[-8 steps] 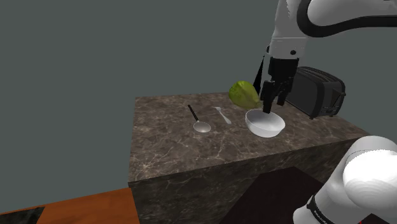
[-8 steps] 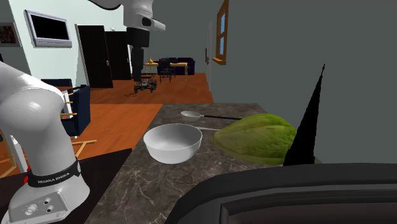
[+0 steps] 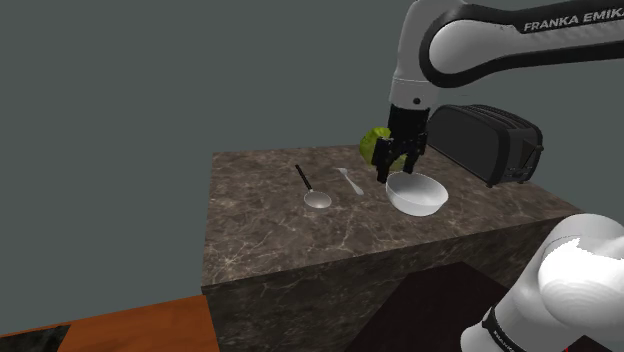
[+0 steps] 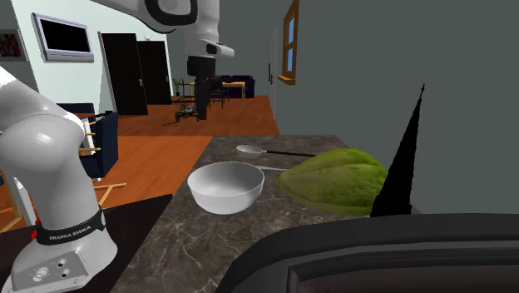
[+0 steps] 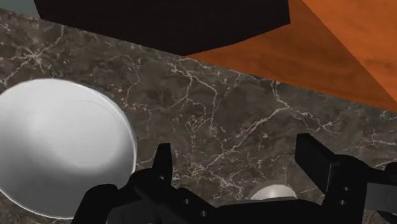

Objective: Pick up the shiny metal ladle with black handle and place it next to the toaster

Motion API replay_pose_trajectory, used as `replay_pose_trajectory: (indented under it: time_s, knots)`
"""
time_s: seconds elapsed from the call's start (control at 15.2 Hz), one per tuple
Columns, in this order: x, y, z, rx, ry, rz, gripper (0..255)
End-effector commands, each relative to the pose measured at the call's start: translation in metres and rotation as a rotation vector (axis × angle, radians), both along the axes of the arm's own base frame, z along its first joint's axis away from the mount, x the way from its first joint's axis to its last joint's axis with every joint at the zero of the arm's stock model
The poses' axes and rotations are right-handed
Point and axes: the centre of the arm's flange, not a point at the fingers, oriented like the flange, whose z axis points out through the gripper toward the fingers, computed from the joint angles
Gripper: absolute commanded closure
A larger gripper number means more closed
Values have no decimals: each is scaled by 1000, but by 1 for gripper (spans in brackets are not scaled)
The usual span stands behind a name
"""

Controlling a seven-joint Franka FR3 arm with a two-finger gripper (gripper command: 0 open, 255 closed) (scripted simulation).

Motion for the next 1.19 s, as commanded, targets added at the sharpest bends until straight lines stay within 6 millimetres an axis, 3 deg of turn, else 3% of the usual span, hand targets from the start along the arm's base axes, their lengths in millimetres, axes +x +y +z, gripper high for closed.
replay_pose_trajectory:
  time_s: [0.0,1.12]
  knots:
    - [21,3,-14,1,-21,-30,0]
    - [196,8,-113,10,-181,-275,0]
